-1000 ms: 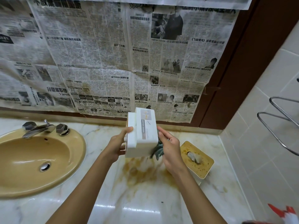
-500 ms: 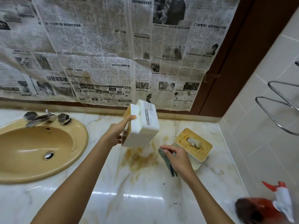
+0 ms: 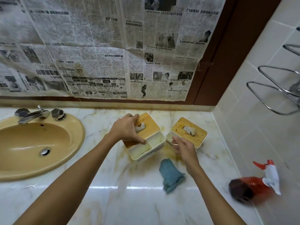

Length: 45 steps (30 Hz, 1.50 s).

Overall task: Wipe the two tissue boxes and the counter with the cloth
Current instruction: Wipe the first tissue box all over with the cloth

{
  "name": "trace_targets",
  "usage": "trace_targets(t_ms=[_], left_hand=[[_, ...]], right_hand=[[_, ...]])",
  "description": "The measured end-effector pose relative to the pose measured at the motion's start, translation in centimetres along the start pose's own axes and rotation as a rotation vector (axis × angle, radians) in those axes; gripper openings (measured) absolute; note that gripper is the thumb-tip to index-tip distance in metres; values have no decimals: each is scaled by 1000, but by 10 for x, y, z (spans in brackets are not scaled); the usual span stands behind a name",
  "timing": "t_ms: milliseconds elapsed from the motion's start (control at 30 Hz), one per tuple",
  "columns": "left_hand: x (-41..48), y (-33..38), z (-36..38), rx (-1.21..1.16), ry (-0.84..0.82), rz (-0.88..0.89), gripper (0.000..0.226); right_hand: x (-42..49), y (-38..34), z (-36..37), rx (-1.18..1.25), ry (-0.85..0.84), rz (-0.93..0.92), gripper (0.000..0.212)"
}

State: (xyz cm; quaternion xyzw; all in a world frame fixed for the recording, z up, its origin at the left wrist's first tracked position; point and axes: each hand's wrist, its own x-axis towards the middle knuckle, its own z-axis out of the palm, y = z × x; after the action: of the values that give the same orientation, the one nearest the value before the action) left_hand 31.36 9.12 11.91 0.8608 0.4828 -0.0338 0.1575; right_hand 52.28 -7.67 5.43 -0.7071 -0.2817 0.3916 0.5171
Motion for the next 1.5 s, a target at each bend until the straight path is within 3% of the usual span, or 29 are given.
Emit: trace_targets(t_ms=[167,233,433,567,767,867,933,1033,1133,1200,1300,1433,1500], left_hand=[[-1,0,-4,84,-30,91,140],[0,-2,-6,113,-28,121,142],[4,-9,-13,147,-49,164,139],[7,-9,-15,139,-43,192,137],[13,-9,-17,160,-55,242,137],[17,-10,-14,147,-56,252,143],[16,-14,-13,27,-45,273,151],[8,-26,-10,-375,88,226,151],[-9,-48,15,-919,355,-62,104],[-25,-58,36,-1203,330,-218,86],[-44,-58,59,-1349,215,-281,94],[-45,-53,67,-1459,263,-309,48],[-41,-59,69,-1468,296,-335,41]], right_hand=[[23,-25,14,-45,-292,272,70],[30,-26,18,-42,-349,320,80],[42,-19,23,34,-409,361,66],[44,-15,24,96,-446,424,69],[42,-7,33,174,-422,369,67],[40,-9,36,216,-374,335,46],[38,-12,38,232,-329,314,32],[40,-12,39,264,-257,311,26],[43,-8,37,306,-204,317,31],[44,-7,36,327,-187,319,32],[48,-8,40,342,-183,321,33],[53,-16,54,333,-206,337,34],[57,-21,63,332,-221,338,36]])
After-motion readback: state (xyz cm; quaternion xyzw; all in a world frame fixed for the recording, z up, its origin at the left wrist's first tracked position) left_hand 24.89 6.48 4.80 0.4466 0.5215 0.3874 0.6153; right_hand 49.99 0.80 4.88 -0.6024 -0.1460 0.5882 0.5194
